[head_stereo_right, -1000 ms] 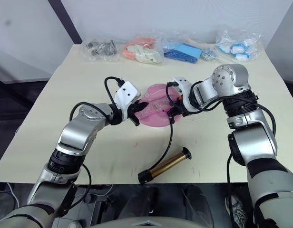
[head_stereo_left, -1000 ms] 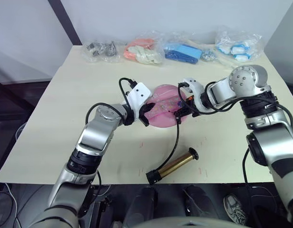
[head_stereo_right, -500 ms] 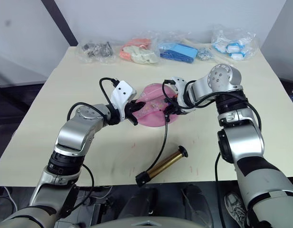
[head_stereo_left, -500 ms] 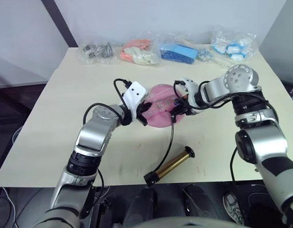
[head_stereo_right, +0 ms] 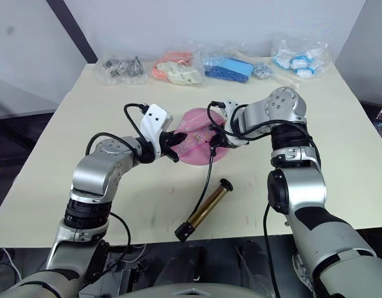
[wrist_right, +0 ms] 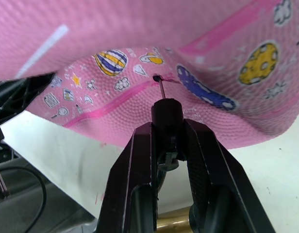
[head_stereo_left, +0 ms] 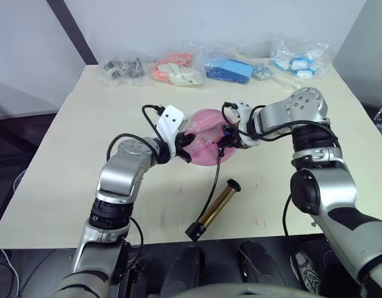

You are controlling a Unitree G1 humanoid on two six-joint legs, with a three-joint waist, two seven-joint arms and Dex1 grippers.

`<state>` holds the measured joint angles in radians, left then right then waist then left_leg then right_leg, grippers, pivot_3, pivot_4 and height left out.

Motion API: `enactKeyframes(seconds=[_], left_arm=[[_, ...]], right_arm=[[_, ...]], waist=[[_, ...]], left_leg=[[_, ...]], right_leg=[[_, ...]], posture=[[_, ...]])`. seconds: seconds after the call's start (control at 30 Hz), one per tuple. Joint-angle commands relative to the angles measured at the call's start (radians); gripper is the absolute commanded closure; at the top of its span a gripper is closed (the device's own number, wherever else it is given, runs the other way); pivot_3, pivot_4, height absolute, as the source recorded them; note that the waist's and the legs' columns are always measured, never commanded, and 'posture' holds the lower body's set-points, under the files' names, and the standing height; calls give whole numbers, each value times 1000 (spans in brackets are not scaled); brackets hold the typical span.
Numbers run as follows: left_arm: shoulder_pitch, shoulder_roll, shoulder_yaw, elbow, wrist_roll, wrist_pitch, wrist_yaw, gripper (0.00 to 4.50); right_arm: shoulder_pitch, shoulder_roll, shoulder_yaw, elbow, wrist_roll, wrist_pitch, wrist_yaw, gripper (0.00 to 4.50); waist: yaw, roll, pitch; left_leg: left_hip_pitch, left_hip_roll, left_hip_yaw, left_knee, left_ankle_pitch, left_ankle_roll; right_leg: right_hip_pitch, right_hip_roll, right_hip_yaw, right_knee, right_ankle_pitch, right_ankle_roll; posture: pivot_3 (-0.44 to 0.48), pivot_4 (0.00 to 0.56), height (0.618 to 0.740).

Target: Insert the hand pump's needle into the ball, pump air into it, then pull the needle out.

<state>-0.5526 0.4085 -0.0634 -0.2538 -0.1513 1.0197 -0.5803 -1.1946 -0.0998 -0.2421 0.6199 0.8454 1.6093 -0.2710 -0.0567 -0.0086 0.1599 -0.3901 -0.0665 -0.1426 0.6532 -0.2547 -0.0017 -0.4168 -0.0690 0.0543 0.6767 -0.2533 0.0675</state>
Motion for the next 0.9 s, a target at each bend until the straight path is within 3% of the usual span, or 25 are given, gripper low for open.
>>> enactKeyframes(seconds=[0.03,0.43,0.9], left_arm=[[8,-47,-53,-11,-75,31,-36,4440],[0,-60,-58,34,-75,14,-54,4440],[2,-63,-57,67,-103,27,-82,4440]], right_arm=[[5,57,-35,-63,-21,5,-21,4206],[44,148,-71,-136,-138,1,4,4206],[2,197,-105,-61,-282,-80,100,4206]], waist=[[-3,1,0],[-7,4,-6],[-10,5,-17]], left_leg=[[0,0,0,0,0,0],[7,0,3,-2,-2,3],[9,0,3,-4,-2,3]], right_leg=[[0,0,0,0,0,0],[3,0,0,0,0,0],[5,0,1,0,0,0]], posture=[[0,150,736],[0,150,736],[0,150,736]])
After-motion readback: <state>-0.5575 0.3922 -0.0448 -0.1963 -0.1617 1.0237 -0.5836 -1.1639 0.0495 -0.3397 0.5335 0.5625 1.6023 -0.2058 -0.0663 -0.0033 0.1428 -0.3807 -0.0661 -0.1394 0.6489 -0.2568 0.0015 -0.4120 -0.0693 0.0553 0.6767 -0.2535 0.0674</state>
